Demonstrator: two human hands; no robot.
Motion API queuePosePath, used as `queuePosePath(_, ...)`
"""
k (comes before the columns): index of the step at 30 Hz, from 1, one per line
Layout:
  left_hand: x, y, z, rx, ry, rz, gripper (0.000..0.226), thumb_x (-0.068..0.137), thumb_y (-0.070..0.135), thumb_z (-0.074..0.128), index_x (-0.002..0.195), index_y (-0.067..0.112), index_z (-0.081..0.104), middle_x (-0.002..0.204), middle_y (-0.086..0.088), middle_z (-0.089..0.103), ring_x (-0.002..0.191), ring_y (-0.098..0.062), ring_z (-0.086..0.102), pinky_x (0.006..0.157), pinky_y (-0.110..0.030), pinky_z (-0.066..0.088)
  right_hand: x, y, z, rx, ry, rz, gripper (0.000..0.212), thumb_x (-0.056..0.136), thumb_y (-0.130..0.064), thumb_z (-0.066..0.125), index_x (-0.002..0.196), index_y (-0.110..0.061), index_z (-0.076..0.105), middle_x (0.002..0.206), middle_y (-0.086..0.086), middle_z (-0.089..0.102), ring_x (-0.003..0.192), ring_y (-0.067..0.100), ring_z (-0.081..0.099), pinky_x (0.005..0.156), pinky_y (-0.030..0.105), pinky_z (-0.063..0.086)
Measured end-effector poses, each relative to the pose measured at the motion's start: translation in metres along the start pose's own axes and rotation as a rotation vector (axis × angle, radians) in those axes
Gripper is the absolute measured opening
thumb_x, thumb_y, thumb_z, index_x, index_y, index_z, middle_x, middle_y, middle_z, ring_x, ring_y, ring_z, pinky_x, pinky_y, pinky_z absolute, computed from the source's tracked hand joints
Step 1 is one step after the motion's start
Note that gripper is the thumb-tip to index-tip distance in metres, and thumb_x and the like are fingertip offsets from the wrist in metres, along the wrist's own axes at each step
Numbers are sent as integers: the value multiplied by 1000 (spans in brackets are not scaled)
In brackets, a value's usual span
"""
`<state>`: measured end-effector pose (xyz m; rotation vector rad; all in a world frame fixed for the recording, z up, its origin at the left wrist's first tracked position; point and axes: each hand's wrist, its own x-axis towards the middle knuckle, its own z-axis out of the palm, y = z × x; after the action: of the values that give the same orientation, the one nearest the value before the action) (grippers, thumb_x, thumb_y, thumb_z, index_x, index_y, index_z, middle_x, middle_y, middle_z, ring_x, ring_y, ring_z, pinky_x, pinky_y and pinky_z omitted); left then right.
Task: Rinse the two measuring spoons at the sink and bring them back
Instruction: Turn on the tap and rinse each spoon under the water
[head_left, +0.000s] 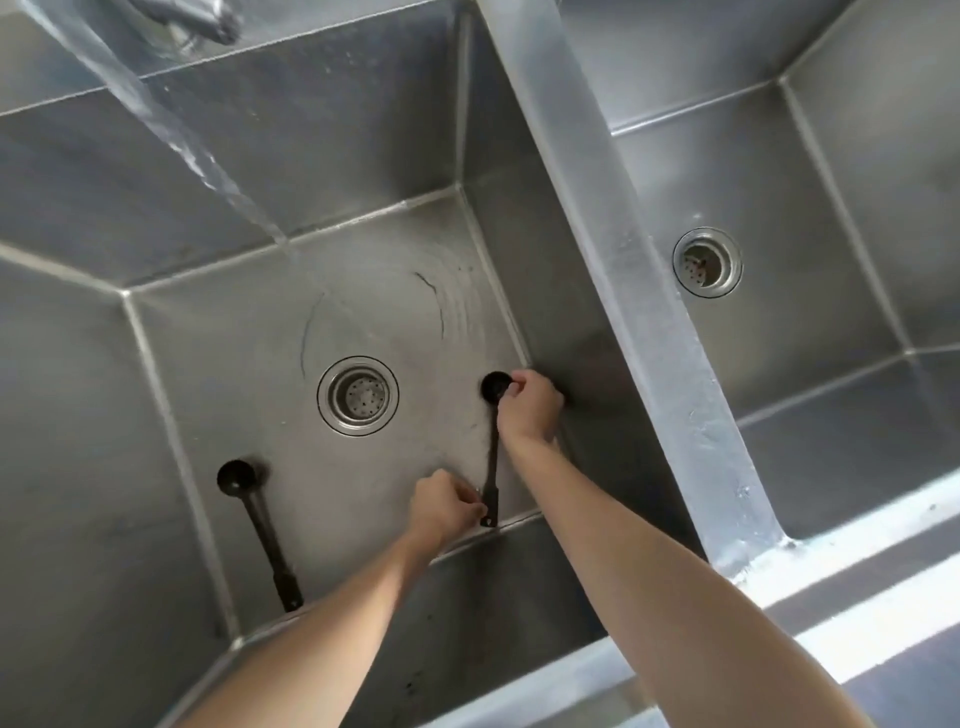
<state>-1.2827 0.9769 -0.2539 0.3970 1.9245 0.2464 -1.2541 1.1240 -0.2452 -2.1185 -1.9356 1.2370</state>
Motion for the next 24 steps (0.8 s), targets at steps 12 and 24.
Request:
queuePosePath(12,-11,-5,-5,-28,27,85,26,76,20,77,101,19,79,99,-1,80,99,-16,73,93,-32,55,-18,-12,-18,-85,-55,-77,29,104,-13,51,126,-9,69,127,16,71,119,33,65,90,32,50)
queuePosePath(24,-80,-56,-118,-312,318,14,73,76,32,78,144,29,51,155,4,44,139,-15,47,118,-34,34,-93,-81,-17,-209,-163,-300,41,97,-48,59,133,-30,68,122,6,77,114,32,71,91,40,57)
